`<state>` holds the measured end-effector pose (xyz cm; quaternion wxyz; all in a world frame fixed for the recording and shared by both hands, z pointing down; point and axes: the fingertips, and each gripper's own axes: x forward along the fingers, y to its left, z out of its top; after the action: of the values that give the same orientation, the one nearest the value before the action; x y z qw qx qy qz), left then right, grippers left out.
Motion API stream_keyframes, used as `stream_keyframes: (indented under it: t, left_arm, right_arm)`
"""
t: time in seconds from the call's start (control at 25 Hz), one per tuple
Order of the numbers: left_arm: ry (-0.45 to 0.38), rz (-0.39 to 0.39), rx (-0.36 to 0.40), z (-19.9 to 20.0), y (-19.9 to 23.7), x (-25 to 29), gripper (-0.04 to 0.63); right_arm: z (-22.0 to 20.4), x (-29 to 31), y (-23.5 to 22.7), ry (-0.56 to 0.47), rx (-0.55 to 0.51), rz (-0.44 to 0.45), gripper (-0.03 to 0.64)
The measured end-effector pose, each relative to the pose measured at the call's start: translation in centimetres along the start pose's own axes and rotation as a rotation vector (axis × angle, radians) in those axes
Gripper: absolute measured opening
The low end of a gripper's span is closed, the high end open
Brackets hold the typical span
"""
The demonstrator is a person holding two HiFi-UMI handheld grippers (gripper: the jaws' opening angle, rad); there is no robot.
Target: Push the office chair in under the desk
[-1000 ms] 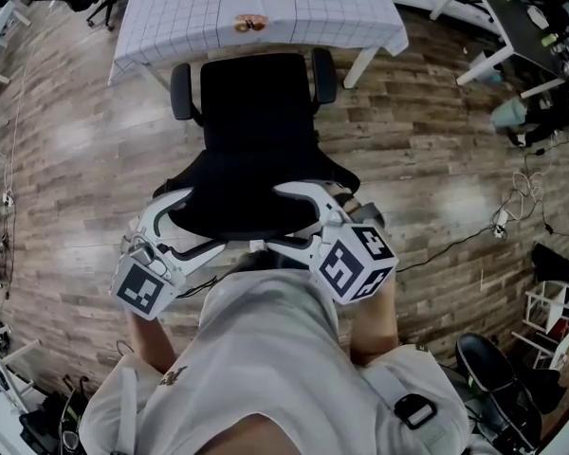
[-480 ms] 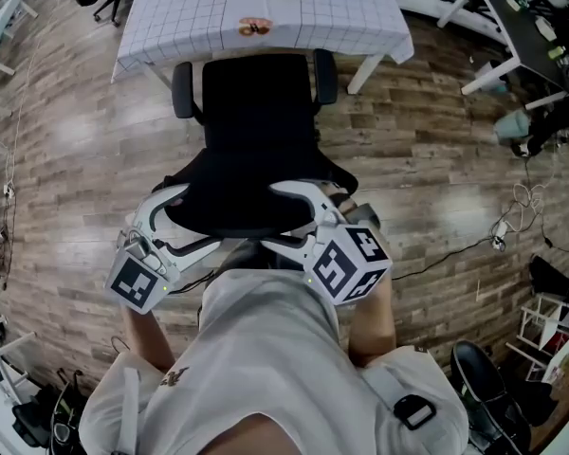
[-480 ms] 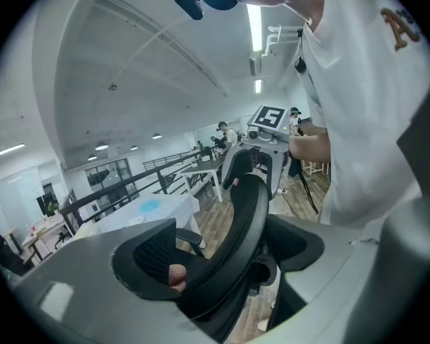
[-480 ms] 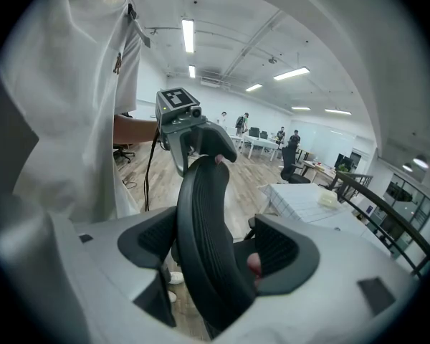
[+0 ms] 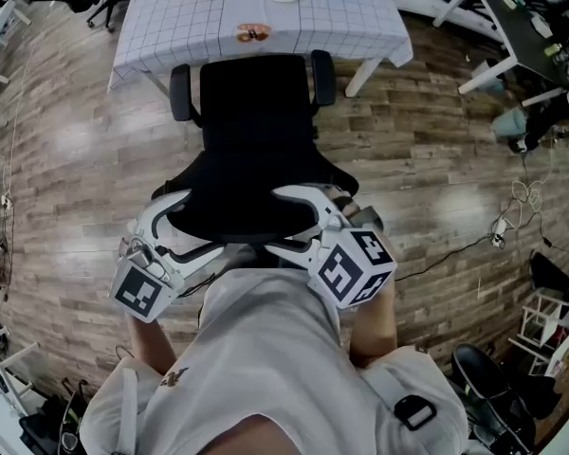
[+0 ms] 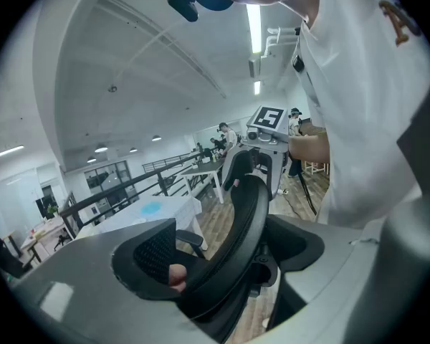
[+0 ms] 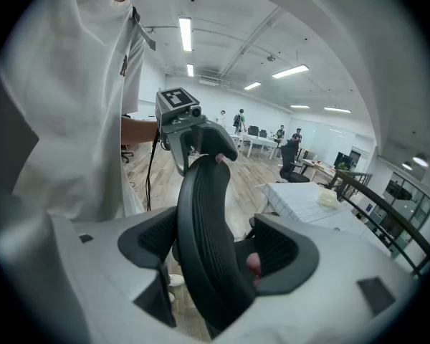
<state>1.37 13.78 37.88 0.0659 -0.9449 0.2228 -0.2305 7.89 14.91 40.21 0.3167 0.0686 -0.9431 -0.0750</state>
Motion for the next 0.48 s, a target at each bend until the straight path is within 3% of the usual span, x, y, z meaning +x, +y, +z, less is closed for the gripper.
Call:
stream_keyframes:
  t: [0.48]
  left_arm:
    - [-0.009, -0.015, 0.003, -0.6, 2.7, 0.5, 0.394]
  right_arm:
    - [0.3, 1.2, -2.5, 0.001, 0.019, -0.001, 0.339]
